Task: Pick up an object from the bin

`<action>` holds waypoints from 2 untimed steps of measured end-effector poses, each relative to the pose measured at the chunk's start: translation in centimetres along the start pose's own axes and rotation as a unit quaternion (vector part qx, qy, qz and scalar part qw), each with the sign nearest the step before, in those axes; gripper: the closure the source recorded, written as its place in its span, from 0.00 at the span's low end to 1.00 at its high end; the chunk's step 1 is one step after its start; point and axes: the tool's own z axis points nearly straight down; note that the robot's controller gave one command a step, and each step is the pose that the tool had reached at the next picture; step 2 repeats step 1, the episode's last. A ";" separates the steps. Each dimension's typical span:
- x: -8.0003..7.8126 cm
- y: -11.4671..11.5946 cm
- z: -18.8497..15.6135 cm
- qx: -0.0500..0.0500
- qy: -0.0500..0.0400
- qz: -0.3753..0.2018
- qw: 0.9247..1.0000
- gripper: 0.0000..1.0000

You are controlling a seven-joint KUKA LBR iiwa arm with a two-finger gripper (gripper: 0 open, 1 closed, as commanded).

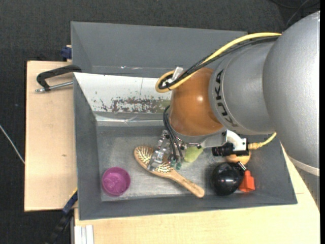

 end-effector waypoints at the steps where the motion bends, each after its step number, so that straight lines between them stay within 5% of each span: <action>1: -0.2 0.2 -0.5 -0.001 -0.001 0.000 1.000 1.00; 2: -0.2 0.2 -0.5 -0.001 -0.001 0.000 1.000 1.00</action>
Offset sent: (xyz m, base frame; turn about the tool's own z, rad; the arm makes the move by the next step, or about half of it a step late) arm -0.0001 0.0000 0.0425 0.0000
